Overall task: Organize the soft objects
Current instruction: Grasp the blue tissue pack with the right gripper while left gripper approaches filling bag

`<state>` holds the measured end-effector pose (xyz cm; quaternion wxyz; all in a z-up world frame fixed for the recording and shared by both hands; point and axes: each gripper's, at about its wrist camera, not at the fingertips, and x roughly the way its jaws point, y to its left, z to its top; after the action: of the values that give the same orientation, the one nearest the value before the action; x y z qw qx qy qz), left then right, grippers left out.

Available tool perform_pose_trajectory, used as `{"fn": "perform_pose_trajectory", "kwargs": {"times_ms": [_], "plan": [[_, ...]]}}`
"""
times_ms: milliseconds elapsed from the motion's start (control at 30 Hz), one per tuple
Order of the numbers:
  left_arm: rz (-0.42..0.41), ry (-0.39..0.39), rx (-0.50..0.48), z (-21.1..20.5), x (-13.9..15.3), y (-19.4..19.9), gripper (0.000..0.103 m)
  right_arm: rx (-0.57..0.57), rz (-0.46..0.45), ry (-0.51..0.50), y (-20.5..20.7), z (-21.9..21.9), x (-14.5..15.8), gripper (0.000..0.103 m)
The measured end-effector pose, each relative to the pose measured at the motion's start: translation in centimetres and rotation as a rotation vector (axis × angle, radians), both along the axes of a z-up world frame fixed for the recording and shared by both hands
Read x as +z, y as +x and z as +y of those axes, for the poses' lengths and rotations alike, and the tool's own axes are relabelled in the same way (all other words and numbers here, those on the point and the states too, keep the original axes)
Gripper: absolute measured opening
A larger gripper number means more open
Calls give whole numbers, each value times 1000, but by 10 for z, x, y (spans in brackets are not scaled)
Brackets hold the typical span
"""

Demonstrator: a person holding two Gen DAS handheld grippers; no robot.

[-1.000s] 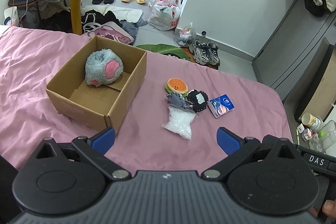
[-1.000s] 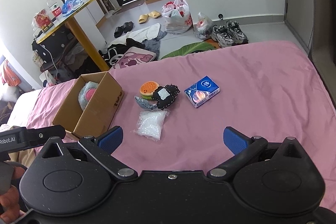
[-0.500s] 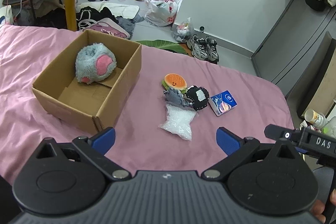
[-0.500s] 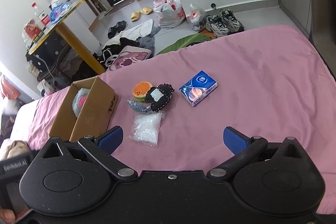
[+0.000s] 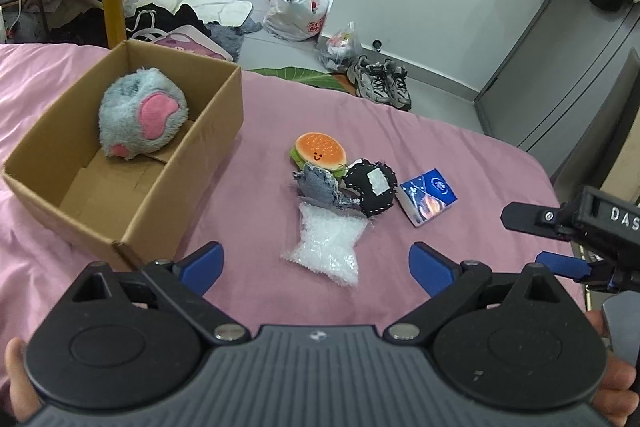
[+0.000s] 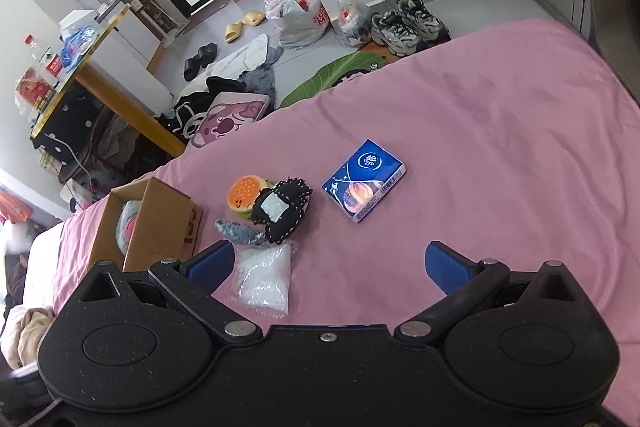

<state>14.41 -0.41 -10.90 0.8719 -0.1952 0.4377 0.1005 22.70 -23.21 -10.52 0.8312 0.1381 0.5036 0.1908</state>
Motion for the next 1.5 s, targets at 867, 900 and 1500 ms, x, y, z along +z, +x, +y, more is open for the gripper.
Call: {"fn": "perform_pose_trajectory", "kwargs": {"times_ms": [867,900,1500], "plan": [[147,-54,1,-6,-79,72,73,-6,101,-28,85,29,-61,102],[158,-64,7,-4,-83,74,71,-5,108,-30,87,30,-64,101],[184,-109,59,6,-89,69,42,13,103,-50,112,51,-91,96]]}}
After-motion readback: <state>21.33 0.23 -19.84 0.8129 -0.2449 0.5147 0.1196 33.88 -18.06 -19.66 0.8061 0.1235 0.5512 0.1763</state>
